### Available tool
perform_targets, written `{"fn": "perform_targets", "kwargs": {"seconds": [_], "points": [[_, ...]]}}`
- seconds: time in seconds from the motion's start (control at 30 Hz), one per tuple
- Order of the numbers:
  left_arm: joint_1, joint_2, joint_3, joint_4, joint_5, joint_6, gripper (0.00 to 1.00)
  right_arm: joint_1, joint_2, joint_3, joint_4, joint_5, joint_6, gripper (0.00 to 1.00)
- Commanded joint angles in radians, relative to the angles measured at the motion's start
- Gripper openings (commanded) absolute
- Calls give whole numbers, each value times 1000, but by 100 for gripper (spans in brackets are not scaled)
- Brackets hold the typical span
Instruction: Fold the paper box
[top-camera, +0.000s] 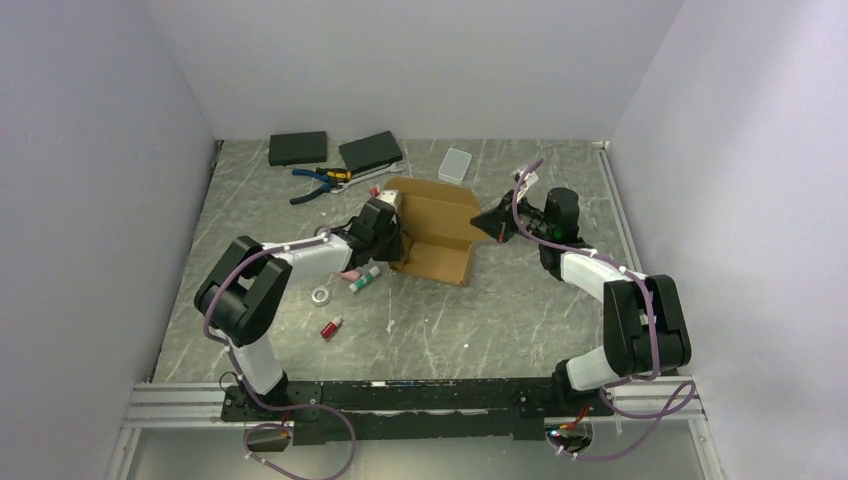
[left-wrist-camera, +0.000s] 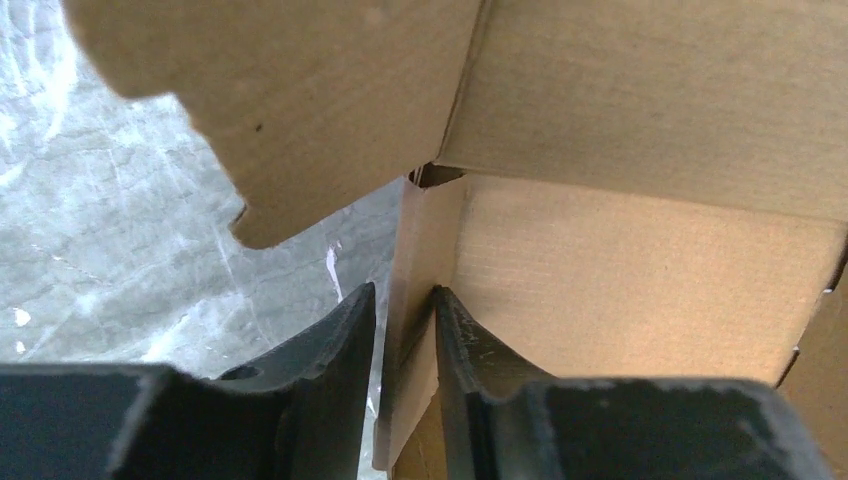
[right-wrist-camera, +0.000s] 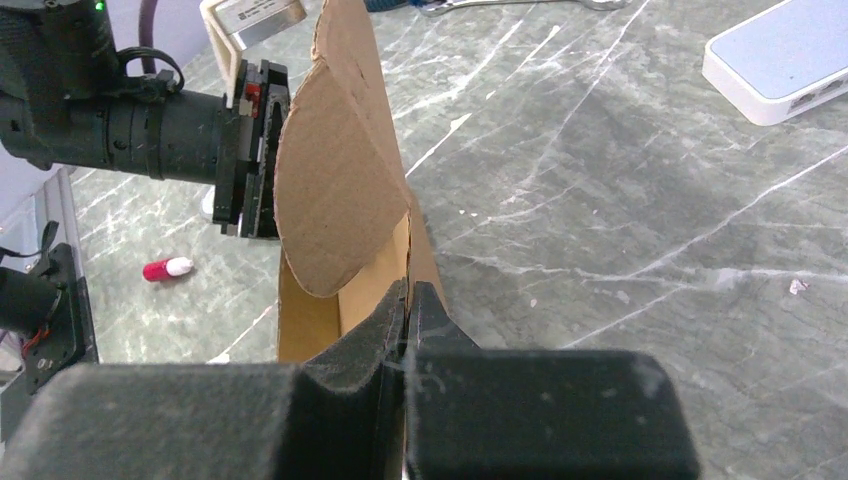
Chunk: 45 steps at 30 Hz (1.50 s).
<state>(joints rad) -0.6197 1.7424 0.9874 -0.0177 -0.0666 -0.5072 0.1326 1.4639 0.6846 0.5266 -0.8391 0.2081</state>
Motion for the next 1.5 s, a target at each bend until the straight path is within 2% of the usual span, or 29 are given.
{"fn": "perform_targets", "kwargs": {"seconds": [0.0, 0.1, 0.13, 0.27, 0.5, 0.63, 0.87, 1.2, 1.47], "points": [[16, 22, 0, 48, 67, -17, 28, 4, -35, -3, 72, -25, -17, 0], [18, 32, 4, 38, 69, -21, 4, 4, -37, -3, 70, -25, -17, 0], [18, 34, 7, 33, 70, -23, 0, 4, -37, -3, 69, -25, -18, 0], [16, 13, -2, 29, 20, -31, 0, 5, -37, 3, 54, -21, -34, 0], [-123, -19, 63, -89, -356, 26, 0, 13, -32, 9, 55, -51, -47, 4], [-129, 21, 94, -123, -372, 39, 0, 13, -30, 12, 43, -47, -51, 4], [-127, -5, 85, -103, -319, 44, 28, 13, -22, 16, 33, -34, -53, 4], [-123, -84, 65, -83, -272, 35, 39, 13, -22, 18, 29, -30, -52, 4], [-83, -168, 6, -60, -193, 17, 57, 8, -11, 24, 11, -30, -60, 5]]}}
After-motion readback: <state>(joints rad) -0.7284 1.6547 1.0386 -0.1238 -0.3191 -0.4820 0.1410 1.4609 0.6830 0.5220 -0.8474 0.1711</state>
